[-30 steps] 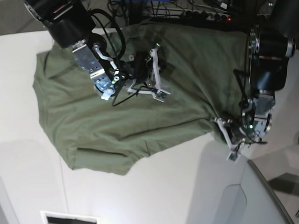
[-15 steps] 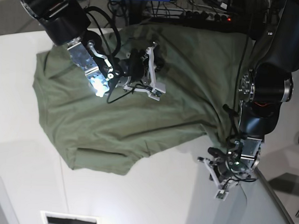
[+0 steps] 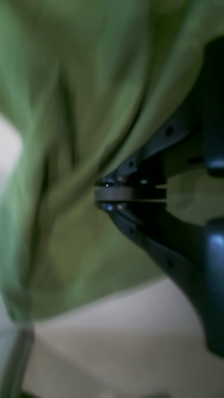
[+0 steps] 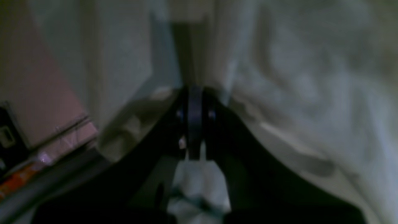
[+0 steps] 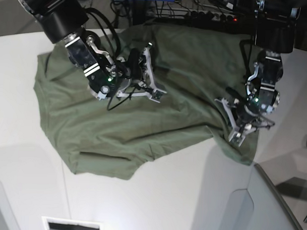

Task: Layout the t-shirt on the table in an organized manner, then fold the t-shirt properly
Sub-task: 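Pull the shirt hem outward with the left gripper to flatten it, then grasp shirt edges with both grippers and stretch them apart to flatten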

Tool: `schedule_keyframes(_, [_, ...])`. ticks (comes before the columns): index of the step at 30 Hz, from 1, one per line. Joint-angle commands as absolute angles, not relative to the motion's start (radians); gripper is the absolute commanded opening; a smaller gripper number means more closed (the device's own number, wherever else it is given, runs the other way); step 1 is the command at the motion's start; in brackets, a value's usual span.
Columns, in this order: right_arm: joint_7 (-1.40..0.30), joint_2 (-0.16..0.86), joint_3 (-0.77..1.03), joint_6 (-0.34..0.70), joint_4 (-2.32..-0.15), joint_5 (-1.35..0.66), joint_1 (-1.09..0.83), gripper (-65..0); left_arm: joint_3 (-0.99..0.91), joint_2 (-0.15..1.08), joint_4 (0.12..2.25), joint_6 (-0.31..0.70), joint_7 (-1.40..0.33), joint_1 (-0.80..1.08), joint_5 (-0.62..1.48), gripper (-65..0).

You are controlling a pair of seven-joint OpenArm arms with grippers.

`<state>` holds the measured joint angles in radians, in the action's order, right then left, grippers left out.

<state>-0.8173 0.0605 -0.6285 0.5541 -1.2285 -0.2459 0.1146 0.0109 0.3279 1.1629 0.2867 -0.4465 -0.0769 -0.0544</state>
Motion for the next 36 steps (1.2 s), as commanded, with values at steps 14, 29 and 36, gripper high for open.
schedule_keyframes(14, [-0.694, 0.062, -0.450, 0.552, -0.921, -0.252, 0.400, -62.7, -0.101, 0.394, 1.178, 0.280, -0.443, 0.134, -0.010, -65.0])
schedule_keyframes(29, [-0.461, 0.179, -0.401, 0.515, -0.622, -0.252, 0.527, -62.9, -0.199, 0.407, 1.299, 0.278, -0.452, 0.127, -0.018, -65.0])
schedule_keyframes(36, [-0.460, 0.211, -0.401, 0.432, -0.619, -0.252, 0.552, -62.7, -0.199, 0.403, 1.256, 0.278, -0.449, 0.061, -0.018, -65.0])
